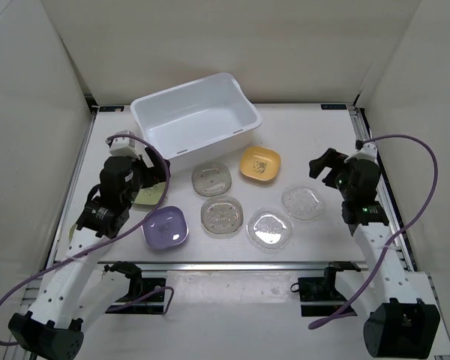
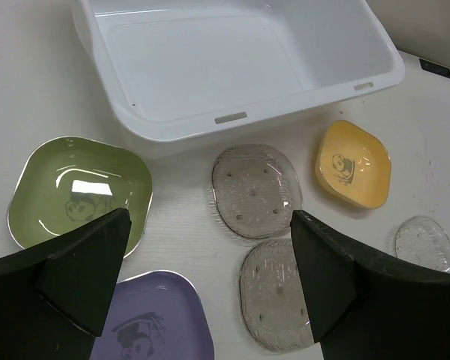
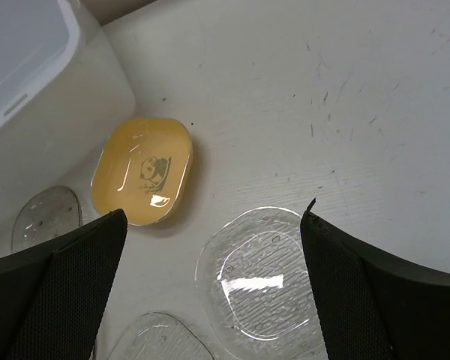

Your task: Place the plates into the plastic bin on the countertop

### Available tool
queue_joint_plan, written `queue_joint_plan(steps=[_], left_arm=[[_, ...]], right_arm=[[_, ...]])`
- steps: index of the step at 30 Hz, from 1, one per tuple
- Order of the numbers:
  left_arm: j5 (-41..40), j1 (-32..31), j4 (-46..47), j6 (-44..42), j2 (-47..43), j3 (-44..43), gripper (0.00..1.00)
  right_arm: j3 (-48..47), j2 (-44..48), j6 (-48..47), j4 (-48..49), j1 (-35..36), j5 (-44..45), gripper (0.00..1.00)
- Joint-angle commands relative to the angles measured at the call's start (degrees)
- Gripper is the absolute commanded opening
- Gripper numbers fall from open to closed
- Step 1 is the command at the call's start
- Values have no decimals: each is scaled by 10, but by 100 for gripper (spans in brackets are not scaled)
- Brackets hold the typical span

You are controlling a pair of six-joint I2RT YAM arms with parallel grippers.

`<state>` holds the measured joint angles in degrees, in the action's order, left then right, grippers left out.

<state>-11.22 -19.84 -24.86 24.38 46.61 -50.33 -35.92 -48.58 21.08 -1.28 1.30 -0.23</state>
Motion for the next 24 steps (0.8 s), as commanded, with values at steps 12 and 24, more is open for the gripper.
queue_joint_plan(steps=[12,24], left_arm=[[10,1,-43,50,-34,21,99],[-9,1,-50,69,-44,36,99]], right_arm=[[-117,-279,-7,9,54,-106,99],[-257,-544,-10,81,110,-117,83]])
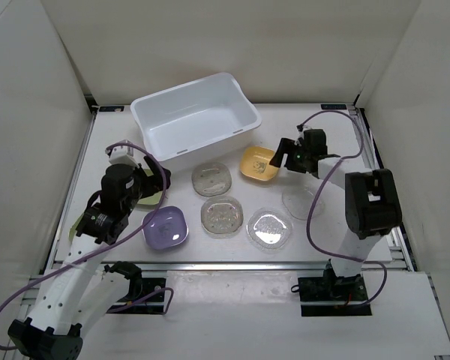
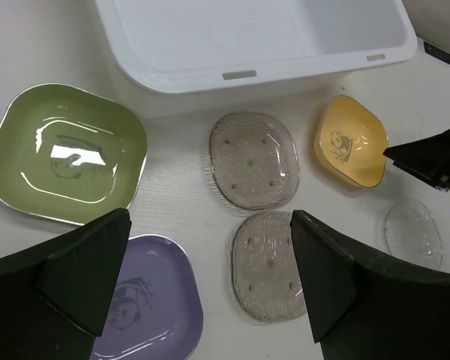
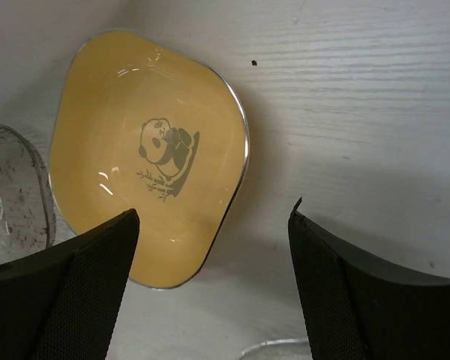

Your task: Place the plates into the plastic bin on the countertop

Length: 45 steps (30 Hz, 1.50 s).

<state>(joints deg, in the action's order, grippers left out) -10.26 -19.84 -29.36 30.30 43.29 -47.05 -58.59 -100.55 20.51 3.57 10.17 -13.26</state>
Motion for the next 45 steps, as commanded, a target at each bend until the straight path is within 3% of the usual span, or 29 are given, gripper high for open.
queue_joint_plan(steps=[1,5,9,13,14,16,20,24,29,34,40,45], left_arm=[[-21,1,-5,11,-11,3,99],[-23,1,-7,15,-4,1,99],[-41,1,-16,27,7,5,99],[-66,1,-23,47,17,6,99],[-76,1,-26,50,17,3,99],[-85,1,-26,54,21,0,99],[-120,5,-49,63,28,-21,99],[-162,21,-77,71,43,-40,99],[-144,42,-83,60,80,-50,99],[-66,102,-83,55,133,-52,99],[-31,155,-102,47,172,-56,99],[-5,186,-95,47,182,-27,99]], right_arm=[[-45,-45,-5,35,21,24,78],[-52,-81,20,55,32,51,58],[-43,-97,51,82,36,60,51],[-49,-103,60,86,35,80,25],[-47,-88,62,80,35,104,9],[-43,-63,73,66,34,155,0],[-53,31,62,3,34,315,0],[-105,106,36,-78,28,396,0],[-205,95,-5,-93,53,351,0],[-407,-52,-47,-129,123,301,0],[-750,-297,-45,-215,195,284,0],[-780,-401,-43,-110,222,312,0]])
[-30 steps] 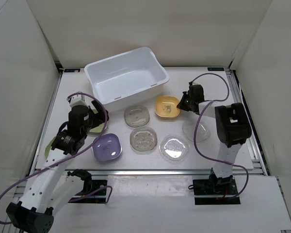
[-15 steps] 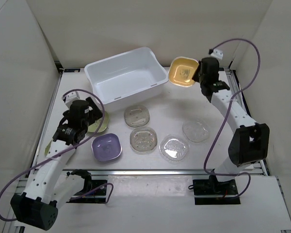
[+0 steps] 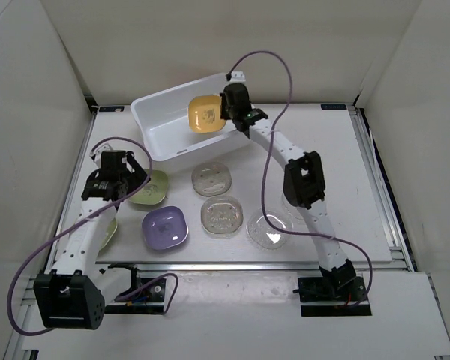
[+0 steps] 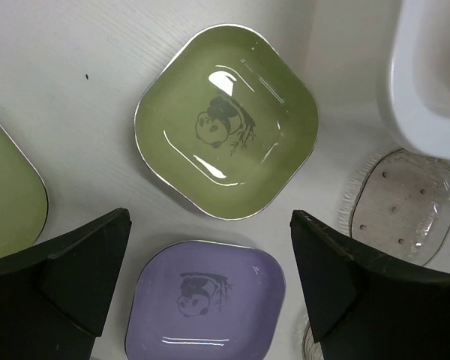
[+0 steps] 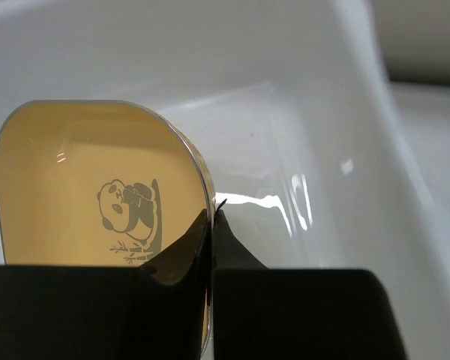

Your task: Place the plates into the plastic bin on the countertop

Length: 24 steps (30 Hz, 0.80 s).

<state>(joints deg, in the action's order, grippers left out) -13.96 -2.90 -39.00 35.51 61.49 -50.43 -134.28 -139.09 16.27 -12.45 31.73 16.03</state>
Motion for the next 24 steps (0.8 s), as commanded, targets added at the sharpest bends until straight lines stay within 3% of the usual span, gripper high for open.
queue_joint_plan(steps=[1,10,14,24], left_arm=[[38,20,3,-4,4,13,99],[64,36,21,11,25,52,99],[74,36,21,15,30,60,99],[54,36,24,77,39,85,99]], right_arm=[[-21,-24,-1,65,11,15,0],[-42,-114,-5,121,26,12,0],[-39,-124,-12,139,25,5,7],[-7,-66,-43,161,24,-16,52]])
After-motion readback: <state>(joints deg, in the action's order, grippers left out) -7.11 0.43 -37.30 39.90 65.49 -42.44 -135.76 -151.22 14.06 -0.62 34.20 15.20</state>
